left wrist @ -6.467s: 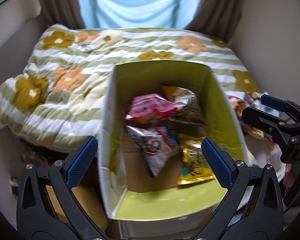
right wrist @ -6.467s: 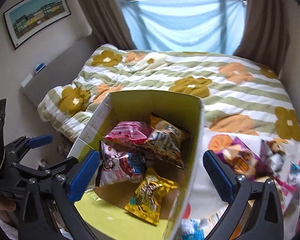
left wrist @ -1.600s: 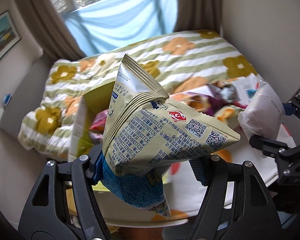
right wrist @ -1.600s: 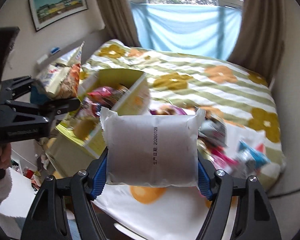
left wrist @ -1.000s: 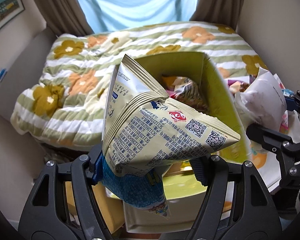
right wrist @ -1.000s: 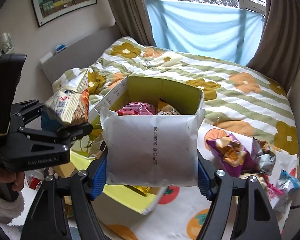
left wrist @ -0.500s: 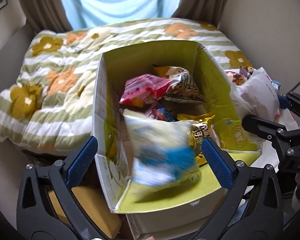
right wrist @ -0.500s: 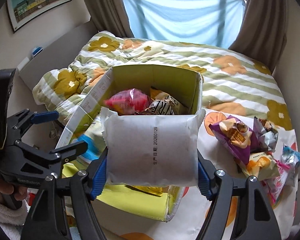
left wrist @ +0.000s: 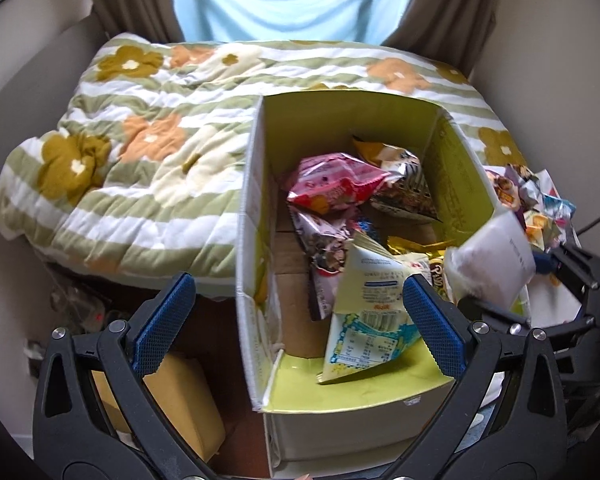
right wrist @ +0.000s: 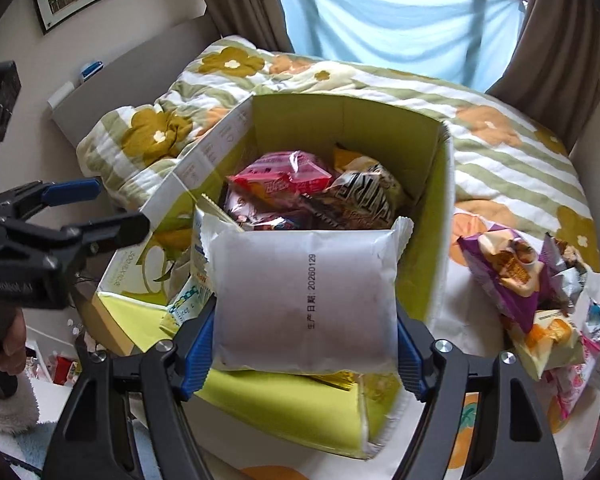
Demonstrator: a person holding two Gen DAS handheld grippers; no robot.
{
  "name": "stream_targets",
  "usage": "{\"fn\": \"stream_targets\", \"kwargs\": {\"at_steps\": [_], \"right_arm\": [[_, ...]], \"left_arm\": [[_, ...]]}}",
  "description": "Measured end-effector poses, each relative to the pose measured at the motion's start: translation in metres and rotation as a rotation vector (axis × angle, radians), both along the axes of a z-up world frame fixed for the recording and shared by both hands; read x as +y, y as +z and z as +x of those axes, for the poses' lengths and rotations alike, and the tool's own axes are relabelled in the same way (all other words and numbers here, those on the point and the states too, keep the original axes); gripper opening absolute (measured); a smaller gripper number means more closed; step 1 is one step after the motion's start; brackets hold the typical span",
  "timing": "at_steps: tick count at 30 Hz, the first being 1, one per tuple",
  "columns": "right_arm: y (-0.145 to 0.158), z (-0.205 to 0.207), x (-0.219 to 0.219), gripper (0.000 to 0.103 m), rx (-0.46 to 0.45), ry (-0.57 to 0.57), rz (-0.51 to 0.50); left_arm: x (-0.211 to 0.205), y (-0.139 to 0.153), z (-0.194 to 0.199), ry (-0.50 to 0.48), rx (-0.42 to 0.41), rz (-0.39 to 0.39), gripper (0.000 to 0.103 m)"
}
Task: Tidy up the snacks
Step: 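Move both tools back from the box toward the remaining snacks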
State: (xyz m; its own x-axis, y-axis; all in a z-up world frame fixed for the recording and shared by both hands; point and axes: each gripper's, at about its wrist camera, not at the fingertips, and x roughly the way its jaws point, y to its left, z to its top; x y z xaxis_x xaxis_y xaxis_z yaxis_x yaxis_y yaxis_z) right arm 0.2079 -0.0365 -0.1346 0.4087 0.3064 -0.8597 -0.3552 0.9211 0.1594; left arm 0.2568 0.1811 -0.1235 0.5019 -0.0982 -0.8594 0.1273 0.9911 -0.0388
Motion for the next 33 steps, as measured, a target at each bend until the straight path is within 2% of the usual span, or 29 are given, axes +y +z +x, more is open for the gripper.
{"fn": "stream_targets", "kwargs": {"at_steps": [1, 2, 3, 5, 7, 12, 23, 33], "right_arm": [[-0.004, 0.000, 0.002, 0.074, 0.014, 0.006, 0.002], [-0.007, 0.000, 0.002, 0.081, 0.021, 0.010, 0.006], [-0.009, -0.002, 0.002, 0.094, 0.015, 0.011, 0.015], [-0.008, -0.009, -0.001, 0.102, -0.018, 0.007, 0.049], [-0.007, -0.015, -0.004, 0.102, -0.031, 0.005, 0.071], [-0.009, -0.024, -0.007, 0.102, -0.028, -0.015, 0.034], [0.021, -0.058, -0.014, 0.102, -0.095, -0.046, 0.041], [0.049, -0.089, -0.057, 0.102, -0.157, -0.173, -0.001]], "left_arm": [[0.001, -0.001, 0.000, 0.005, 0.002, -0.004, 0.102], [0.002, -0.003, 0.001, 0.007, 0.008, -0.008, 0.102], [0.002, -0.005, 0.001, 0.008, 0.014, -0.009, 0.102], [0.001, -0.009, 0.000, 0.007, 0.024, -0.005, 0.102], [-0.002, -0.011, -0.003, 0.000, 0.029, -0.005, 0.102], [-0.006, -0.013, -0.013, -0.018, 0.035, 0.004, 0.102], [-0.017, 0.004, -0.047, -0.063, -0.012, -0.012, 0.102], [-0.070, 0.023, -0.060, -0.193, -0.070, -0.040, 0.102]]}}
